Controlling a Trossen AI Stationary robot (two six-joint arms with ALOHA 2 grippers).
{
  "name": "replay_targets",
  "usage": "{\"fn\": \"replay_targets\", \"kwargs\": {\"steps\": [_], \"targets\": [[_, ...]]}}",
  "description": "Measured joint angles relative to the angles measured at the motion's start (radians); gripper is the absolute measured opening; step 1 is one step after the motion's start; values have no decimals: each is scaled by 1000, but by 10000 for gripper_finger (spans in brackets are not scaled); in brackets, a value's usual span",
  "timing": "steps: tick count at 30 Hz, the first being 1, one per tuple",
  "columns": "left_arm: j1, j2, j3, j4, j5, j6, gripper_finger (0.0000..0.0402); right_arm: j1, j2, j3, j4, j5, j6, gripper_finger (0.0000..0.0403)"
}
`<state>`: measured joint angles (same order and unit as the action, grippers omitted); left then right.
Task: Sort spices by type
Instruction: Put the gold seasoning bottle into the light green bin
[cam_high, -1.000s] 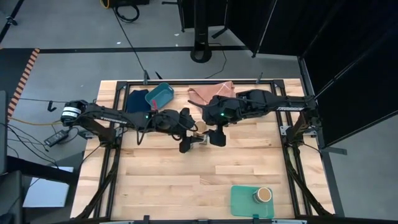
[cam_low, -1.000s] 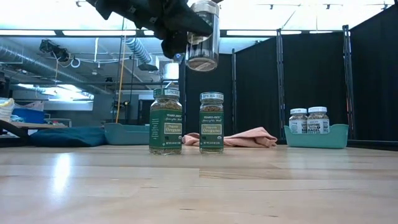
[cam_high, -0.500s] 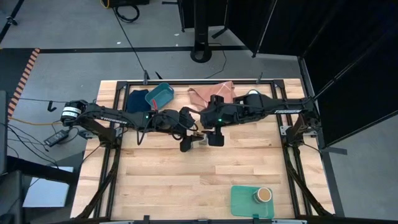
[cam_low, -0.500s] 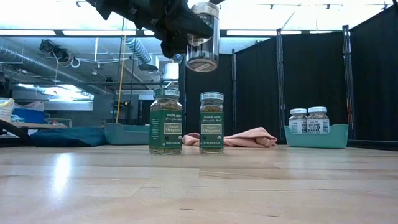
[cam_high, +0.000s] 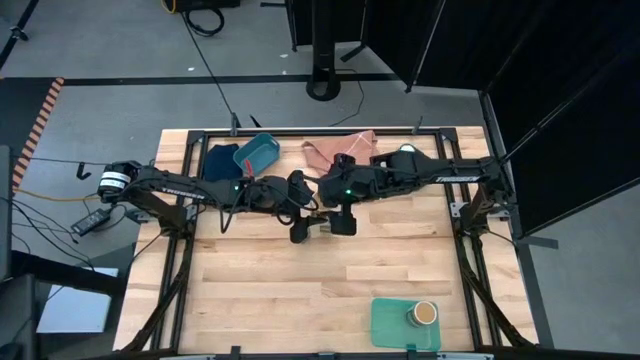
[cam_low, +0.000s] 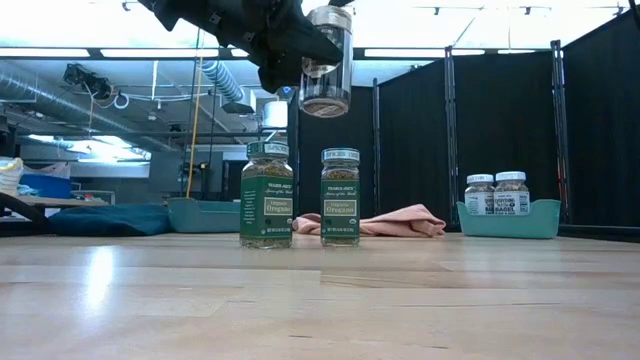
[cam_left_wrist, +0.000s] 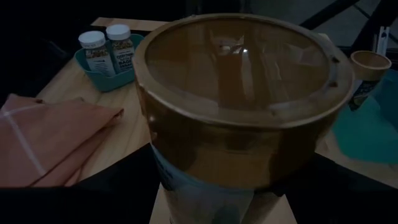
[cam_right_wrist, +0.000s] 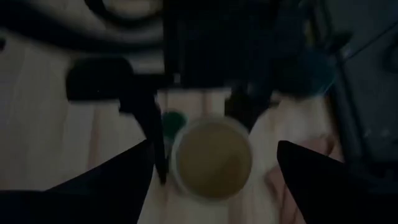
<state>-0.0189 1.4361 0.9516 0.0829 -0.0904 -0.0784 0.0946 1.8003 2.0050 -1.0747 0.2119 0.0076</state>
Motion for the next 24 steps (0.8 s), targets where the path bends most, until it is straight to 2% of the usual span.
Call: {"fn": "replay_targets", "kwargs": {"steps": [6,10,20,24], "targets": [[0,0,0,0,-2,0,287,18,-8,23,26,208,-60,336],[0,0,0,0,-3,0,287,32,-9,26,31,278,-47,332],[0,0,0,0,-17,0,287,42,-9,26,19,315,-7,320],[0,0,0,0,-17,0,287,41,-9,26,-14,234,-53,312]]}}
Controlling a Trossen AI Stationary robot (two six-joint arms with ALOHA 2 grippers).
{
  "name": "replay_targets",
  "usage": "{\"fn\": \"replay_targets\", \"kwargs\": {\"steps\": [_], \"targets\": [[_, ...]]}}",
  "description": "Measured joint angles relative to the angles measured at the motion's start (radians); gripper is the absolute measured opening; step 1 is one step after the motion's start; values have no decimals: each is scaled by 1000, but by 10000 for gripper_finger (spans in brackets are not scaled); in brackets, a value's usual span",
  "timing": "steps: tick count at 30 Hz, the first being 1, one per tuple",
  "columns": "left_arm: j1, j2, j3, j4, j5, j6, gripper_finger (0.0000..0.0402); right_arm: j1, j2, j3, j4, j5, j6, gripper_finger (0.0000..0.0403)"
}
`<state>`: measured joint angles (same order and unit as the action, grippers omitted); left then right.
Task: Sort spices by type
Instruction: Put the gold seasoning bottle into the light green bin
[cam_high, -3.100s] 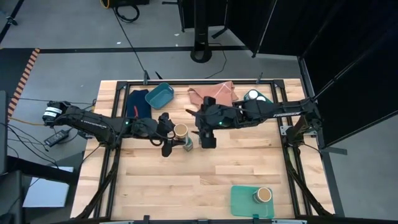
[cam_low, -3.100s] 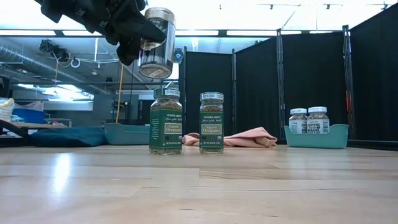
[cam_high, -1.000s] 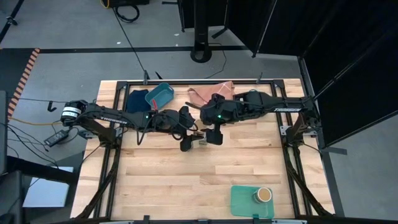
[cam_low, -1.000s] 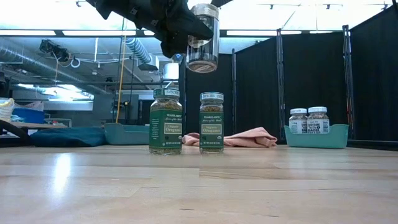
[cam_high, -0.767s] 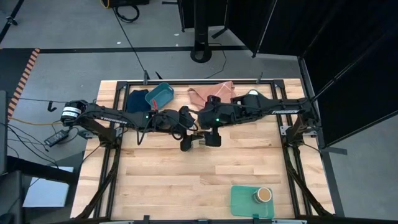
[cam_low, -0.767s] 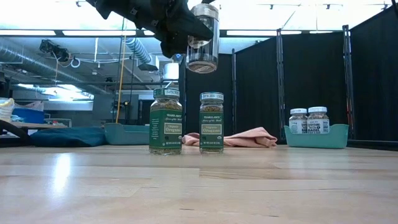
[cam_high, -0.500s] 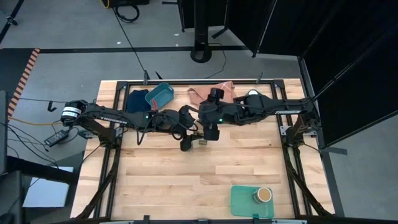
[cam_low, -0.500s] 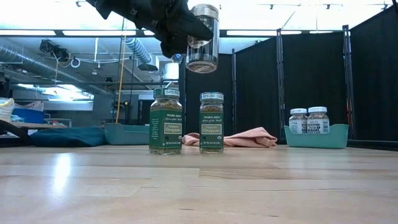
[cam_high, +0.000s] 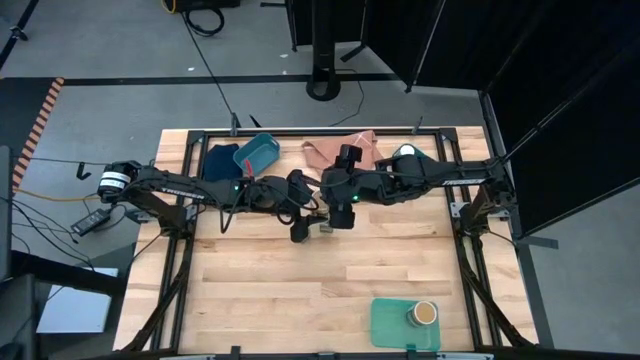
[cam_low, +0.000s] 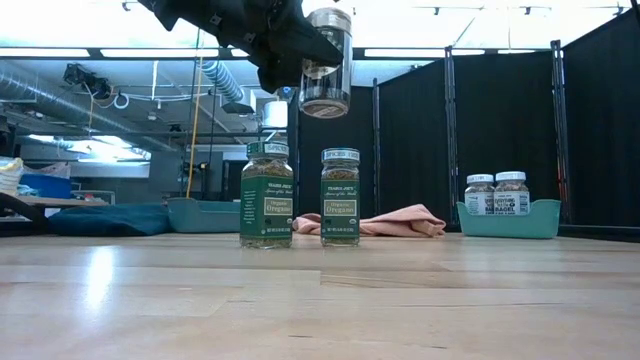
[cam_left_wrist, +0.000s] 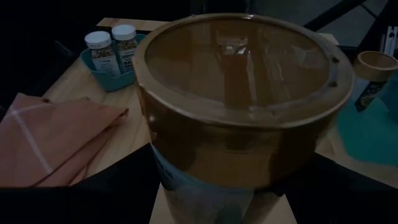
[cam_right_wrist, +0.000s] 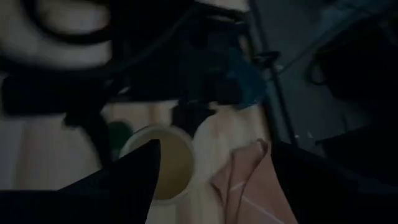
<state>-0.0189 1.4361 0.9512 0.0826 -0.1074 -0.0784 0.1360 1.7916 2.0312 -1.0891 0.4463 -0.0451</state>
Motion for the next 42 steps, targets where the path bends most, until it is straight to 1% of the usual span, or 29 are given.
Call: {"fn": "replay_targets", "kwargs": {"steps": [3,5,7,9,12,14,16,23,30,33,36,42], "targets": [[2,0,0,0,0,0,287,-3,0,0,-12,-44,-32,308],[4,0,0,0,1,0,287,-10,0,0,-10,-100,-41,309],[7,0,0,0,1,-2,287,-19,0,0,0,-173,-41,317],[11,0,0,0,1,-3,287,-24,0,0,2,-211,-33,331],[13,0,0,0,1,-5,289,-26,0,0,2,-219,-28,361],[13,0,0,0,1,-7,290,-26,0,0,2,-203,-28,383],[13,0,0,0,1,-7,290,-27,0,0,3,-197,-26,395],[13,0,0,0,2,-5,290,-30,6,-8,6,-212,7,381],[13,0,0,0,2,-4,290,-57,7,-19,-8,-215,64,397],[13,0,0,0,2,-4,290,-67,7,-19,-4,-219,76,398],[13,0,0,0,2,-4,290,-74,7,-19,-4,-278,90,395],[13,0,0,0,3,-4,290,-74,44,-19,4,-289,91,395]]}}
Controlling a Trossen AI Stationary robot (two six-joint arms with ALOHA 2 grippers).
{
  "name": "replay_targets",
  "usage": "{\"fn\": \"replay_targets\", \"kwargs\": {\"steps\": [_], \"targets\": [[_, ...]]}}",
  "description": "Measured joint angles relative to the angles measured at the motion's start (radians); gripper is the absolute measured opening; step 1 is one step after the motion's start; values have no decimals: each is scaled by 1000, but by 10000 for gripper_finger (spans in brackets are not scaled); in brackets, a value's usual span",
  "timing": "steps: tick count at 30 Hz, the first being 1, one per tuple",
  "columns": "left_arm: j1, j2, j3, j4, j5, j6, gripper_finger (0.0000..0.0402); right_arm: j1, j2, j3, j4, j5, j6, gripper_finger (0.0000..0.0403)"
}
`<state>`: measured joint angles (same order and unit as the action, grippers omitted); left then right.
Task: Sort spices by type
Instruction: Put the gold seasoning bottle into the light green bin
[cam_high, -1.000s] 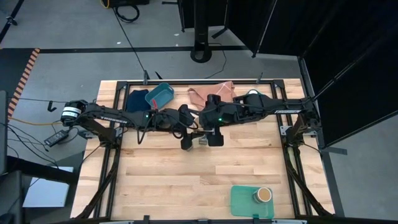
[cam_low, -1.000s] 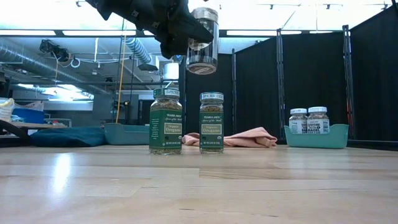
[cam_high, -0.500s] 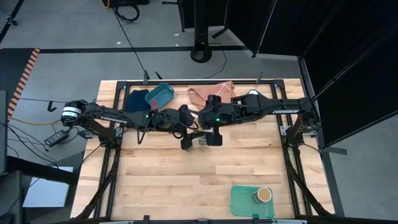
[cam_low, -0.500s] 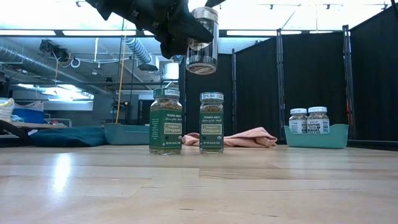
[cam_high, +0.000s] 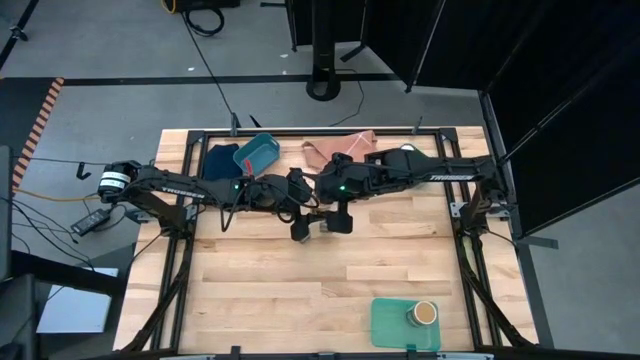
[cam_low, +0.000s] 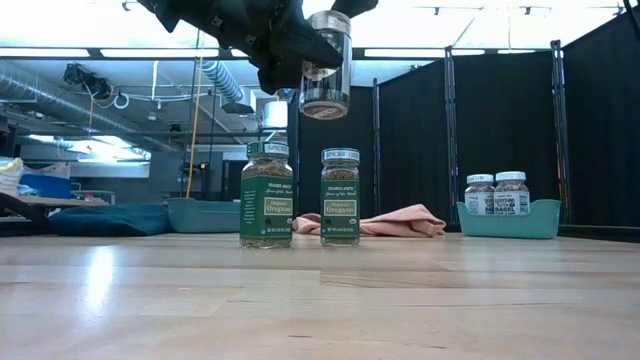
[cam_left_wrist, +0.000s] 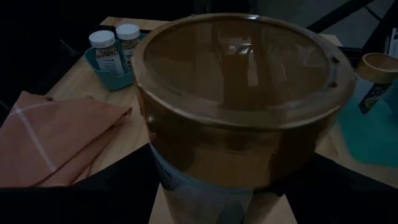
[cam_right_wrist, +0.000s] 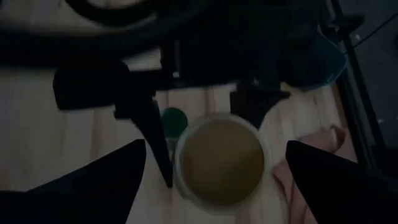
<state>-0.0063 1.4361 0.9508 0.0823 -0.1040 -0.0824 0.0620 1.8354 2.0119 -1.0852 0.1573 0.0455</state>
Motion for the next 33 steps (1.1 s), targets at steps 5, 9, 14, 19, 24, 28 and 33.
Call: {"fn": "replay_targets", "kwargs": {"steps": [5,9,14,19,24,28,33], "targets": [[0,0,0,-4,1,0,290,-1,44,0,-17,-2,-12,399],[0,0,0,-10,2,1,290,-1,53,0,-24,-2,-20,397],[0,0,0,-11,1,1,290,-2,51,1,-30,-3,-22,389],[0,0,0,-10,1,1,290,-4,53,1,-45,-3,-21,379],[0,0,0,-8,1,1,290,-9,61,1,-55,-3,-16,369],[0,0,0,-5,1,0,290,-13,61,1,-54,-3,-15,355],[0,0,0,-5,-2,0,290,-22,61,1,-54,-6,5,321]]}}
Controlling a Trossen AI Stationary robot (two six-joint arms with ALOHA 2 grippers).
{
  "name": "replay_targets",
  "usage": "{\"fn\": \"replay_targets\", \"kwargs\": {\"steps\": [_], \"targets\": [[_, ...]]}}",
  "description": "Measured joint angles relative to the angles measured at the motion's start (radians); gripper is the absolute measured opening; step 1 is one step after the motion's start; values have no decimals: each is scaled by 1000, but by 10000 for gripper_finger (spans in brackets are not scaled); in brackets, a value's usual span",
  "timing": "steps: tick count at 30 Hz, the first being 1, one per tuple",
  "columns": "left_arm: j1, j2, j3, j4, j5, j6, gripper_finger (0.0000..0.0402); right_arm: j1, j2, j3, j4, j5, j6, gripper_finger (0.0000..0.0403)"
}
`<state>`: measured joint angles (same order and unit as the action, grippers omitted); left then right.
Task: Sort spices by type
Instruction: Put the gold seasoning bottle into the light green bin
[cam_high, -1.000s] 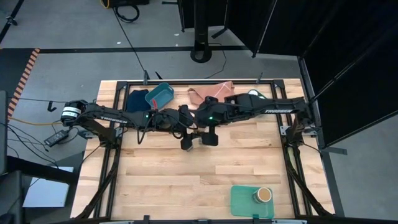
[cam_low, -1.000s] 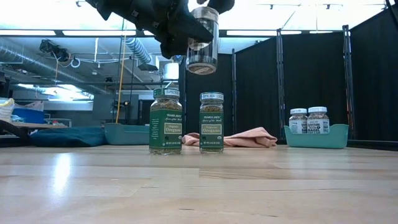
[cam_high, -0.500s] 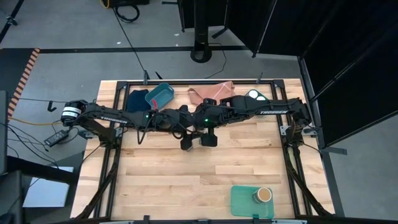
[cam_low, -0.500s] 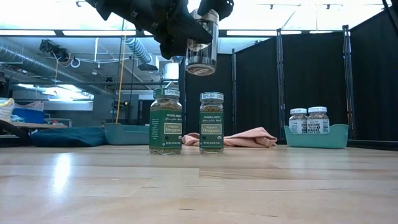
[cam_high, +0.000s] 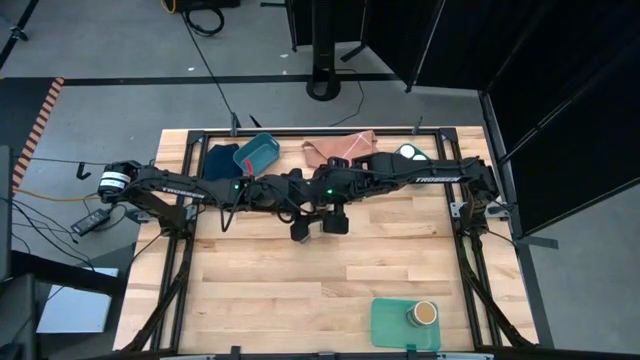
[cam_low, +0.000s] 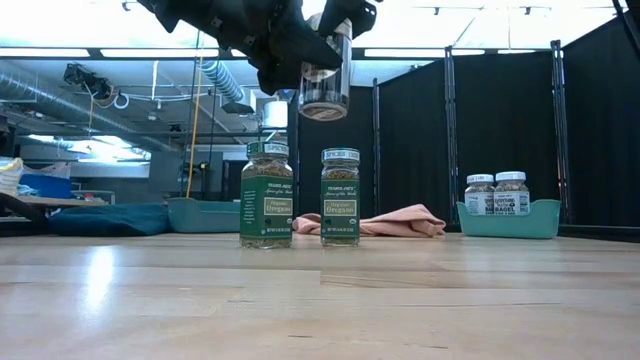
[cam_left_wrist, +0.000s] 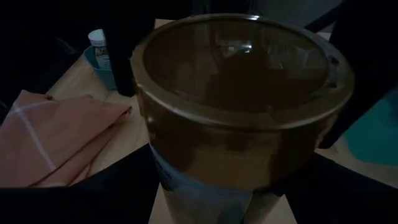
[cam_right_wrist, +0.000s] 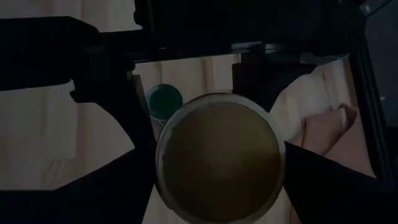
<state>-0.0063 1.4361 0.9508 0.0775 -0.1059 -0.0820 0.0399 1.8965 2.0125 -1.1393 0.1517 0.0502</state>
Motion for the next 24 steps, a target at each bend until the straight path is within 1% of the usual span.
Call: {"fn": "replay_targets", "kwargs": {"steps": [3,5,11,14,24], "targets": [[0,0,0,-1,-1,3,290,-3,0,0,0,-2,3,294],[0,0,0,-2,-2,4,290,-3,0,0,1,-5,4,285],[0,0,0,-2,-1,3,290,-3,0,0,0,-22,6,285],[0,0,0,-3,0,2,291,-3,0,0,-1,-22,13,291],[0,-1,0,4,0,0,313,-4,2,-2,-20,-25,33,285]]}}
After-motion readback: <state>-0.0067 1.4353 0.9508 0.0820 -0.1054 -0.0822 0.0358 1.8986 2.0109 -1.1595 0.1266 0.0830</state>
